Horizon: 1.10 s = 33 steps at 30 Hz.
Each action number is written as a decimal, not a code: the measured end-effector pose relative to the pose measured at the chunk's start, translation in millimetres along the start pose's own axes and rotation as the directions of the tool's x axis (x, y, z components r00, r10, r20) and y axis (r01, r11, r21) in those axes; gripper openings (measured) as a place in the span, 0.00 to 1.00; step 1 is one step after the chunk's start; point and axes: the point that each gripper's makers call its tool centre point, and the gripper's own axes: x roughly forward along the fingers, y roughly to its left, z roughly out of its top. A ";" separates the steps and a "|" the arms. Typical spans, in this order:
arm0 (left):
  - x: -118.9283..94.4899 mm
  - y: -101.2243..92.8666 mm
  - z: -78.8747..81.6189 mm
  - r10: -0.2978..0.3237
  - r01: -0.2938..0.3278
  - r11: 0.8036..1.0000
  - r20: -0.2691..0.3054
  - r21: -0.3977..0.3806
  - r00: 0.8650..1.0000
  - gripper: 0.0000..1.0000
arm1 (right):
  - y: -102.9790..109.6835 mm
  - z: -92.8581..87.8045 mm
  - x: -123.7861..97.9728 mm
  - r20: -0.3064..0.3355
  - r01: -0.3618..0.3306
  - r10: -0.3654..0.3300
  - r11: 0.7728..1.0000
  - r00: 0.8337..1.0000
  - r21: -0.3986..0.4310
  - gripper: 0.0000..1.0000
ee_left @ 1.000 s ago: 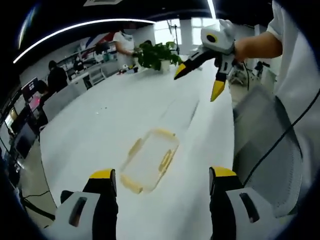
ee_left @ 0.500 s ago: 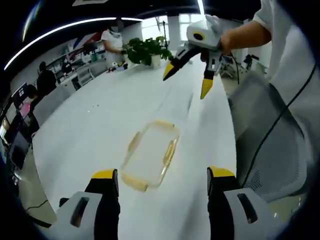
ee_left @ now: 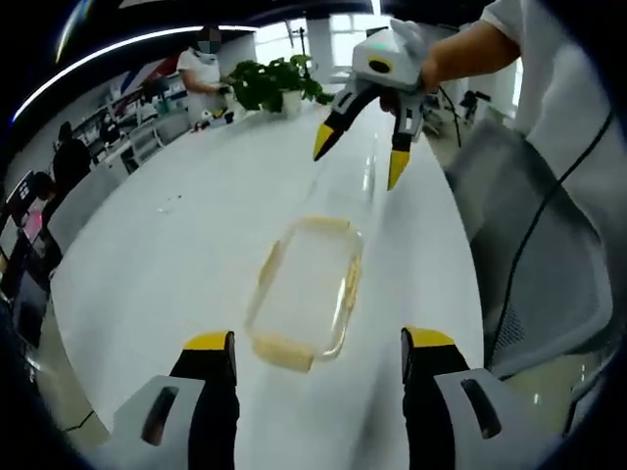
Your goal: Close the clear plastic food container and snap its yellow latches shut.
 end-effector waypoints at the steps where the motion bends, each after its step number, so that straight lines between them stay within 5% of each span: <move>1: 2.5 1.3 -3.3 -0.015 0.015 1.000 -0.014 0.006 1.000 0.66 | -0.3 -1.9 2.7 -0.008 -0.010 0.009 1.000 1.000 -0.015 0.59; 20: 34.8 20.7 -34.2 -0.097 0.111 0.989 -0.129 0.101 0.987 0.54 | -7.9 -22.6 38.8 -0.096 -0.086 0.080 0.994 0.992 -0.063 0.52; 33: 42.7 25.5 -49.8 -0.121 0.145 0.982 -0.190 0.122 0.974 0.56 | -4.5 -26.9 56.6 -0.128 -0.126 0.115 0.989 0.985 -0.082 0.50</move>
